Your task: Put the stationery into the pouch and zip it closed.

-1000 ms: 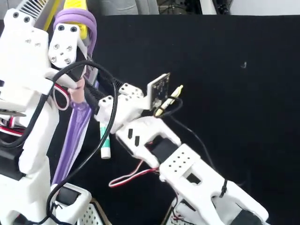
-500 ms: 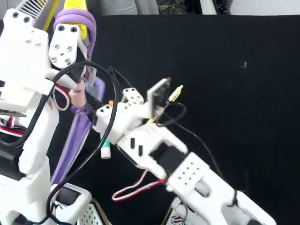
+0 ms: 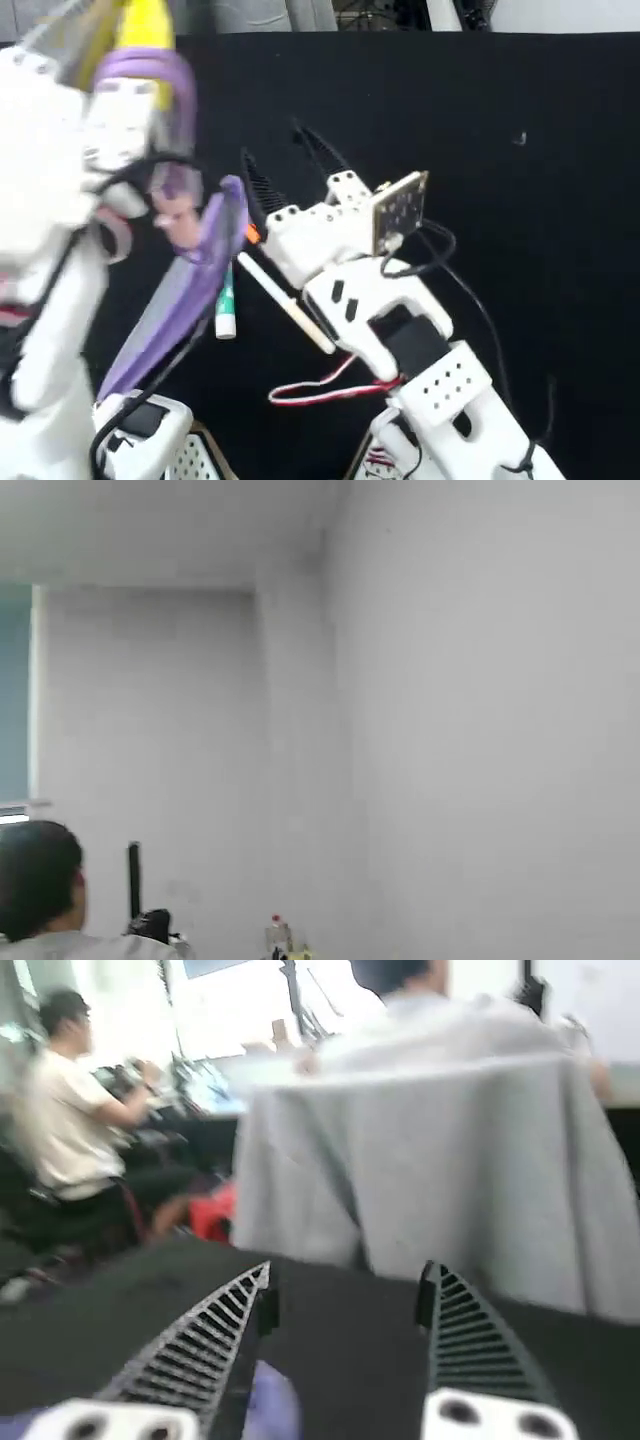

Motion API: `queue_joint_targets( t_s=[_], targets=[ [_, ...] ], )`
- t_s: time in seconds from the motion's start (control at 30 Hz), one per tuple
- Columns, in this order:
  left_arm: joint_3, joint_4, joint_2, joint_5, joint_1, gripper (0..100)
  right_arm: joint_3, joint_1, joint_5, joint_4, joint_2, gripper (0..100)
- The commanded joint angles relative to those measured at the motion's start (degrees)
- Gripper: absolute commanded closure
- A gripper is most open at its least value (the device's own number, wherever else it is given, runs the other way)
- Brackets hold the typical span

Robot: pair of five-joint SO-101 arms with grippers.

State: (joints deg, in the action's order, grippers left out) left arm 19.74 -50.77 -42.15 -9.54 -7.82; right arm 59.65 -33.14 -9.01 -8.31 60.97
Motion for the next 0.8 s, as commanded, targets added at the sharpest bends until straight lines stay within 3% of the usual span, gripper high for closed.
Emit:
queue_joint_targets(
  t_s=[0.0,0.23,0.4,0.57,0.77],
  targets=[
    [2.15,0.09,-2.02,-0.53,6.02,97,0.84,4.84,0.88,-0.35,1.89,78.3],
    [0.84,0.0,-2.64,-0.53,11.56,97,-2.68,10.37,0.7,-4.48,1.45,78.3],
    [0.92,0.0,-2.73,-0.53,15.52,97,4.26,5.71,1.14,-2.2,-3.38,78.3],
    [0.75,0.0,-2.64,-0.53,15.96,97,5.23,3.87,6.33,3.6,-18.59,78.6],
    [0.57,-0.35,-2.64,-0.44,15.96,97,-13.14,0.26,10.99,-7.21,-45.49,78.6]
  ],
)
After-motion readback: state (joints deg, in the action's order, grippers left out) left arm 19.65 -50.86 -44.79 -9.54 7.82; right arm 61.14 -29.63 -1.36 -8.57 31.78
